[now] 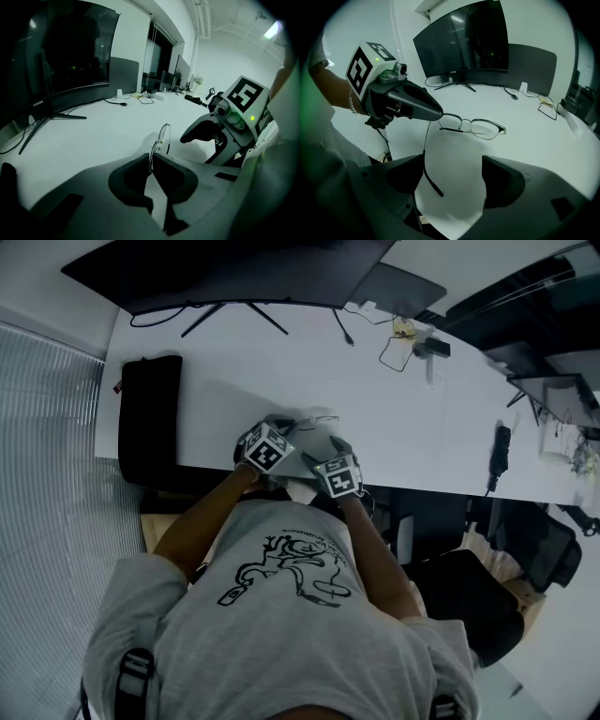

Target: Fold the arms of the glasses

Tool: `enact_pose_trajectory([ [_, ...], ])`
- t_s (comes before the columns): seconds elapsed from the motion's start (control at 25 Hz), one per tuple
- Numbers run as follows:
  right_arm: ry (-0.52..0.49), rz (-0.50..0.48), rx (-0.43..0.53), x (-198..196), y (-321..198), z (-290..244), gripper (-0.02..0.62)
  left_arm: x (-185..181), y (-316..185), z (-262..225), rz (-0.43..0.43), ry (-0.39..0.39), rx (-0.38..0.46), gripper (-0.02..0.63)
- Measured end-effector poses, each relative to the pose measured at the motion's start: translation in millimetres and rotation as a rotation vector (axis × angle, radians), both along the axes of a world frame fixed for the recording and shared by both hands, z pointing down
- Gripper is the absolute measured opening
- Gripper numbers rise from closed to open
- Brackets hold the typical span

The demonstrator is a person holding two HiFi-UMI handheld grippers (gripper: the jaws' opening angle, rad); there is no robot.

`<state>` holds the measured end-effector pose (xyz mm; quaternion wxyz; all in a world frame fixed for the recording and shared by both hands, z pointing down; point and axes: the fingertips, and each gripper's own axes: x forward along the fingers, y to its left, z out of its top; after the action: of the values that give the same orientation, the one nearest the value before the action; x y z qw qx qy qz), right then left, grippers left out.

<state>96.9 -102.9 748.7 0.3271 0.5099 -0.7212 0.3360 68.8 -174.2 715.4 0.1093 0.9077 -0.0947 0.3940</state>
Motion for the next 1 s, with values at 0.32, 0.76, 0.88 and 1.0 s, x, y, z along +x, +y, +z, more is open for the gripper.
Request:
enact_pose_trajectory([
  [0.32,0.009,0.038,-0.002,13,-1,1,0.396,-2,3,-1,0.018,0.0,-0.008,0.041],
  [0.76,0.024,0.063,-0.006,24,0,-1,0.385,-7,14,-3,0.041,-0.007,-0.016,0.041],
  [0.88,0.03,0.072,-0.009,29,1,-1,0.382,-7,17,-5,0.051,-0.006,-0.014,0.041],
  [1.0,0.026,0.076,0.004,30,-1,-1,0.379,-8,21,-5,0.061,-0.009,-0.014,0.041],
])
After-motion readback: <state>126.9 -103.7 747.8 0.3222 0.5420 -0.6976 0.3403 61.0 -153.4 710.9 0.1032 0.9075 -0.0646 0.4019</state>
